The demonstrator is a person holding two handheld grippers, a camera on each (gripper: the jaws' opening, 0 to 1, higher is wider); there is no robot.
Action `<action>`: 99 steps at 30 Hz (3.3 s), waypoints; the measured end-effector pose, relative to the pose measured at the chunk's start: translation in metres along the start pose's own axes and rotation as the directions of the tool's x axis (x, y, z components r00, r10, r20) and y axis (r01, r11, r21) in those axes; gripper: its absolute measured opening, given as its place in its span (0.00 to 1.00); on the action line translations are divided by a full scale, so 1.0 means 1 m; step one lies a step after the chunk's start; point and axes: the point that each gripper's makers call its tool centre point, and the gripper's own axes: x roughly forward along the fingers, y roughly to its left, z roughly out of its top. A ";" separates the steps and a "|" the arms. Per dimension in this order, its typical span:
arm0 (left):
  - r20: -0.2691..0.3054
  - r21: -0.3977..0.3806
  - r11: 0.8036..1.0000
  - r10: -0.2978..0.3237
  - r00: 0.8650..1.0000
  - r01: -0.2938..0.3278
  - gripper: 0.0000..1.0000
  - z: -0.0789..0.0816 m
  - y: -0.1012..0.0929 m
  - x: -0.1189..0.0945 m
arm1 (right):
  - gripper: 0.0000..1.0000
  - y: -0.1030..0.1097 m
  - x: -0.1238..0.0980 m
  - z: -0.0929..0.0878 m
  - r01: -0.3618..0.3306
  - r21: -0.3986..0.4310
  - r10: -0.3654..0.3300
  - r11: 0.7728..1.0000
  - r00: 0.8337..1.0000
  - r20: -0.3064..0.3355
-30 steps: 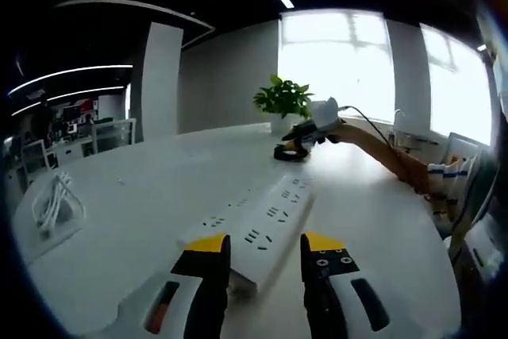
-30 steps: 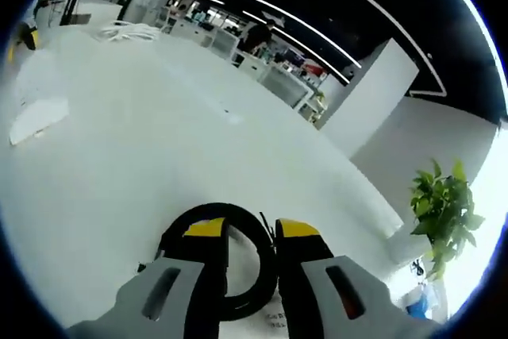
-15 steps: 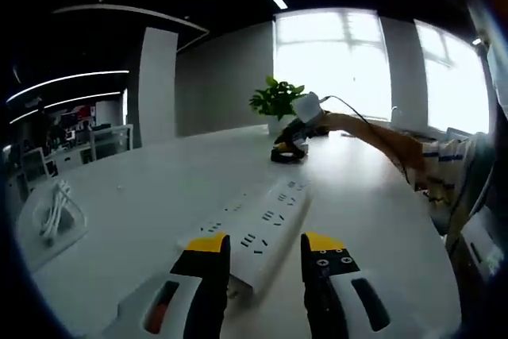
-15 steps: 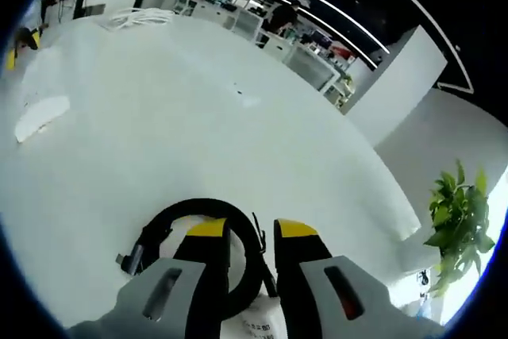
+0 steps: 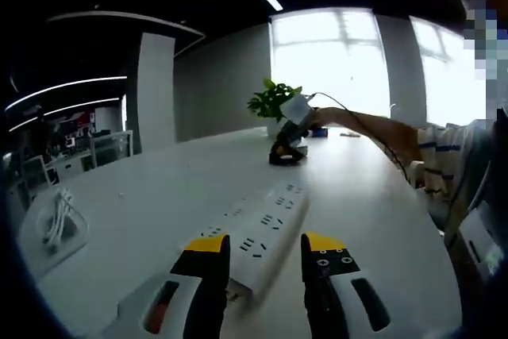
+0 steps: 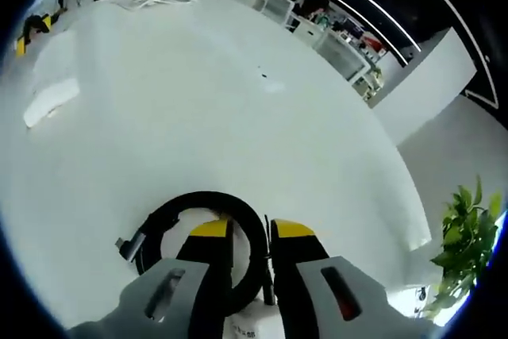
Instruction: Straighten the power strip on the desk, plug the charger into it
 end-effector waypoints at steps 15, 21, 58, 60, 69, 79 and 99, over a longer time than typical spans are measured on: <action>-0.003 0.004 1.000 -0.002 1.000 0.002 0.37 0.001 0.000 0.000 | 0.16 0.003 0.005 -0.002 -0.024 -0.011 0.024 1.000 1.000 0.000; -0.010 0.005 1.000 0.000 1.000 0.000 0.37 -0.001 0.000 0.000 | 0.12 0.012 0.004 -0.002 -0.028 -0.066 0.027 0.997 0.999 -0.020; 0.009 0.015 1.000 -0.003 1.000 0.003 0.37 0.003 0.002 0.003 | 0.06 0.066 -0.040 0.030 -0.061 -0.036 0.069 0.997 0.945 0.319; 0.010 0.013 1.000 -0.003 1.000 0.003 0.37 0.003 0.002 0.003 | 0.06 0.067 -0.043 0.030 -0.058 -0.024 0.063 0.998 0.940 0.335; 0.008 0.023 1.000 -0.005 1.000 0.005 0.37 0.003 0.002 0.003 | 0.06 0.067 -0.061 0.033 -0.063 0.057 0.035 0.996 0.917 0.398; 0.004 0.029 1.000 -0.012 1.000 0.012 0.37 0.001 0.000 0.004 | 0.06 0.071 -0.085 0.042 -0.096 0.121 0.021 0.988 0.860 0.509; 0.000 0.031 0.999 -0.031 1.000 0.031 0.38 0.000 -0.008 0.005 | 0.06 0.080 -0.136 0.066 -0.260 0.238 -0.008 0.936 0.658 0.753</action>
